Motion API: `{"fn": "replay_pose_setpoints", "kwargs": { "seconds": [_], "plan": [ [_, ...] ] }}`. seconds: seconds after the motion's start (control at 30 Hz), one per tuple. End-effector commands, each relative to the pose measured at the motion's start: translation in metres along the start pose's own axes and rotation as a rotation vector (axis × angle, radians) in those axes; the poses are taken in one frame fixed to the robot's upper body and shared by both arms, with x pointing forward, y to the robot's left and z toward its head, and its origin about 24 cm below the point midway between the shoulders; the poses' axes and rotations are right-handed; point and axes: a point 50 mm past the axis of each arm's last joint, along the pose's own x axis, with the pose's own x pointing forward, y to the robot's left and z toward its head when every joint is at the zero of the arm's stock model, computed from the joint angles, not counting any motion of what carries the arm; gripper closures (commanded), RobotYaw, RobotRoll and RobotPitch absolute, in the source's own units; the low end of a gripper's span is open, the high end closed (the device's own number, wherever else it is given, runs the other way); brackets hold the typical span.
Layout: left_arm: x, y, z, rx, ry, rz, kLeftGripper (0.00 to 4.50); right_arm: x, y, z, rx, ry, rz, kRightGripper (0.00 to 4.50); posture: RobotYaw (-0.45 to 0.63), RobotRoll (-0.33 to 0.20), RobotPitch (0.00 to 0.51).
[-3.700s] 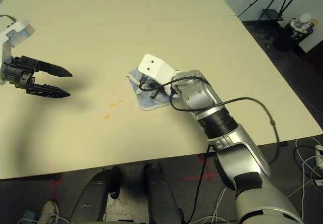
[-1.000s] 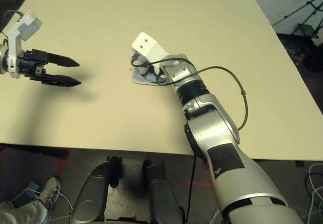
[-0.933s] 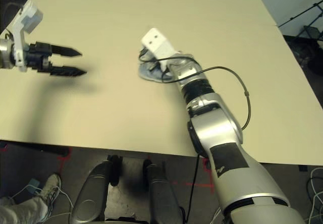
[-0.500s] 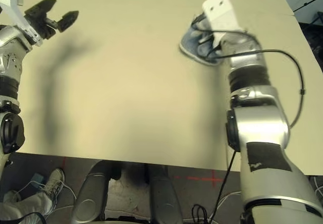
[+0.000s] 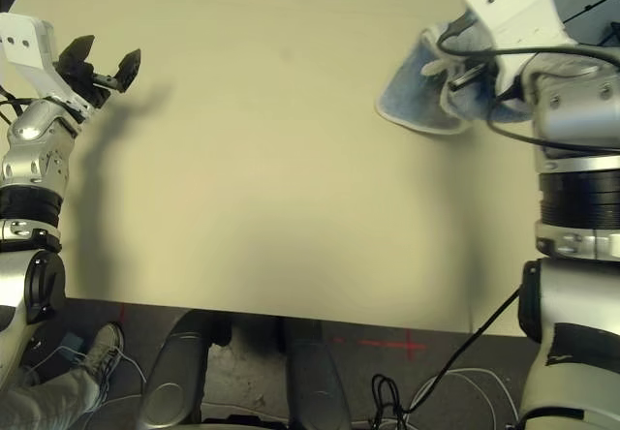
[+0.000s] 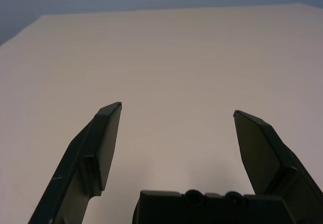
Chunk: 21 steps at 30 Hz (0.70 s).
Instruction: Wipe the water off the table with a rag.
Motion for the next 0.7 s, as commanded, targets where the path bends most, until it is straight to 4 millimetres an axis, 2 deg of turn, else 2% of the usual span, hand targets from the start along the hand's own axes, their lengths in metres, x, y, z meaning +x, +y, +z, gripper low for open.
{"fn": "replay_pose_setpoints", "kwargs": {
  "seconds": [0.03,0.1,0.2,0.33,0.5,0.7],
  "plan": [
    [-0.002,-0.001,-0.003,0.005,-0.001,0.002,0.0,-0.016,-0.036,0.009,-0.012,-0.056,-0.184,4.42,0.13,0.0,0.311],
    [0.0,-0.002,-0.002,0.006,-0.009,0.0,0.0,-0.018,-0.043,0.007,-0.006,-0.05,-0.194,4.42,0.13,0.0,0.311],
    [0.0,-0.002,0.0,0.009,-0.013,0.0,0.0,-0.019,-0.042,0.003,-0.002,-0.031,-0.155,4.42,0.13,0.0,0.311],
    [0.0,-0.003,-0.001,0.006,-0.008,-0.004,0.0,-0.018,-0.028,-0.009,0.044,0.038,-0.003,4.42,0.12,0.0,0.309],
    [0.0,-0.004,-0.003,0.002,-0.003,-0.009,0.0,-0.017,-0.021,-0.02,0.059,0.093,0.073,4.42,0.11,0.0,0.31],
    [0.001,-0.004,-0.002,0.002,-0.005,-0.01,0.0,-0.009,-0.01,-0.049,0.107,0.2,0.182,4.42,0.13,0.0,0.313]
  ]
}}
